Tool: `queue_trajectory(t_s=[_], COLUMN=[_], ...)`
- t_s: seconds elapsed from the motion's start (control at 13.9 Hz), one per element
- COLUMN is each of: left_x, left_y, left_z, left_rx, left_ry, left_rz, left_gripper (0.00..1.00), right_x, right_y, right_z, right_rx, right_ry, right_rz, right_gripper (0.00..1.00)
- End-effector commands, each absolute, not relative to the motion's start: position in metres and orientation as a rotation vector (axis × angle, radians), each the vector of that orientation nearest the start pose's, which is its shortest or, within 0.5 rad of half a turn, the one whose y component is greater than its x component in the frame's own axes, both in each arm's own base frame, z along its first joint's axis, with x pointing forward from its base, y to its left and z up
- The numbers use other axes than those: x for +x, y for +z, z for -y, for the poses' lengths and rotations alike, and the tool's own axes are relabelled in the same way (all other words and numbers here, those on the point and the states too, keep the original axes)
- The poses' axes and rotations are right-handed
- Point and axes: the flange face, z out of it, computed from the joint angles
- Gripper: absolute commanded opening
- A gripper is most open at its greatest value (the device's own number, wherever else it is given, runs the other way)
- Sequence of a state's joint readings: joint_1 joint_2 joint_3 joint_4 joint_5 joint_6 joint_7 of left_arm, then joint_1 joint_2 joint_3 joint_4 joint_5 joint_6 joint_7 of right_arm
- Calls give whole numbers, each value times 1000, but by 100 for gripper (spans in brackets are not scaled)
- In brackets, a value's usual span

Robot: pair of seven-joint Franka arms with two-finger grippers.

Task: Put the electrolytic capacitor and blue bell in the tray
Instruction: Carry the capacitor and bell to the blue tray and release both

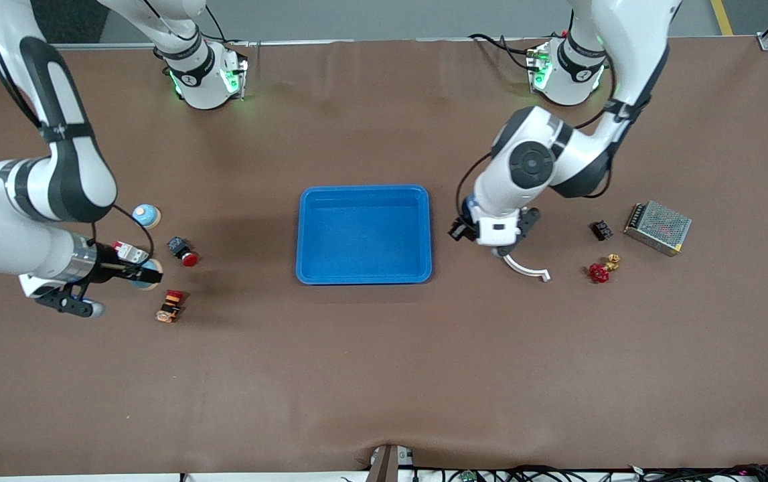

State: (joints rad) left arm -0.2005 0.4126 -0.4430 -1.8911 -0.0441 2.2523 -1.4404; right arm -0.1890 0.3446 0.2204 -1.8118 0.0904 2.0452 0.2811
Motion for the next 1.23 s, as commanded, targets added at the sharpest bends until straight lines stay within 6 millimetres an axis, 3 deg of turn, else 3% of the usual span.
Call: queue_trajectory(t_s=[0.0,0.14,0.36,0.5,0.79,1.01,1.15], left_x=[517,510,501,493,494,495,497], left_y=[290,276,254,235,205,195,197], left_z=[410,438,472,490,487,485,484], left_rx=[-2888,-2865,-2817,-2805,-2793,-2789,-2790], left_ry=[372,380,374,367,353,353,346], left_rz=[1419,1445,1497,1536,1544,1548,1552], left_gripper=[0,0,0,0,0,3,61], right_x=[589,569,547,534,516,505,497], right_y=[359,364,357,343,300,280,270], right_z=[-75,-137,-212,-237,-261,-280,-294], right_rx=[-2954,-2951,-2944,-2917,-2882,-2893,-2900], right_ry=[191,184,158,116,83,126,143], right_rz=[-594,-705,-847,-901,-941,-957,-964], right_gripper=[0,0,0,0,0,0,0])
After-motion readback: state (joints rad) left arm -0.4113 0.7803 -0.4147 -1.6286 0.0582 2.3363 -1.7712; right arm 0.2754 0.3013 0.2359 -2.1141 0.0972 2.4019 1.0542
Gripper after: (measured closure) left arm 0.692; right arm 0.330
